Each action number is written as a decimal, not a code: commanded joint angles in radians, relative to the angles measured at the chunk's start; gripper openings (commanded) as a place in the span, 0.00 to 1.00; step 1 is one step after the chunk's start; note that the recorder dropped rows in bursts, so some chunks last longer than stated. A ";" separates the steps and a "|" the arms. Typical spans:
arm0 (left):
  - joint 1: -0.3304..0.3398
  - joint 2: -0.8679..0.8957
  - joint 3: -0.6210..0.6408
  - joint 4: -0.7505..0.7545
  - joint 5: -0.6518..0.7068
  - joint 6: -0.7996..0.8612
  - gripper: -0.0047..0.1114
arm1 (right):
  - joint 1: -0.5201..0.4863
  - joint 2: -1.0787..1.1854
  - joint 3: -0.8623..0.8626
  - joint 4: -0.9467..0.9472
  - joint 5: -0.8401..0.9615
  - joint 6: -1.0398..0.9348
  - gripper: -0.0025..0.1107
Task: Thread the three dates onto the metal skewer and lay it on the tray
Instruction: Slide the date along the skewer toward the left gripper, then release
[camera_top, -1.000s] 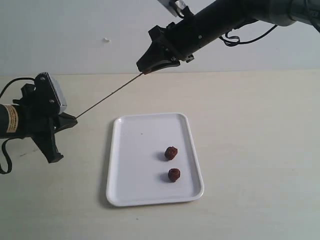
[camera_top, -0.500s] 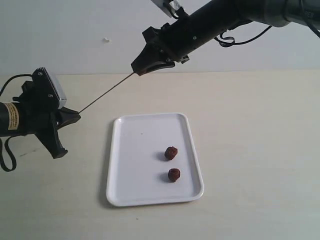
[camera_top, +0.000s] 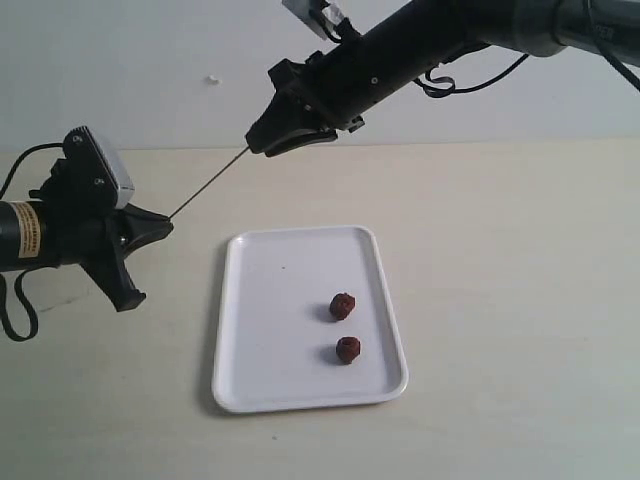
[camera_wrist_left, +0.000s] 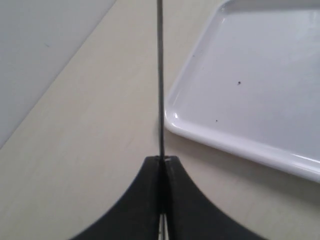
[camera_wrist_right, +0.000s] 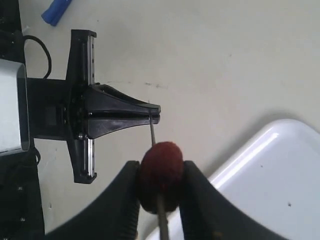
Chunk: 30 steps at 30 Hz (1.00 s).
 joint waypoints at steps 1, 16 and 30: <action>-0.001 0.001 0.004 -0.008 -0.022 -0.013 0.04 | 0.001 -0.008 0.004 0.004 0.000 -0.003 0.31; -0.001 0.001 0.004 -0.008 -0.022 -0.013 0.04 | -0.037 -0.008 -0.098 0.002 0.000 0.016 0.57; -0.001 0.001 0.004 -0.059 -0.022 -0.039 0.04 | -0.100 -0.079 -0.099 -0.005 0.000 0.010 0.57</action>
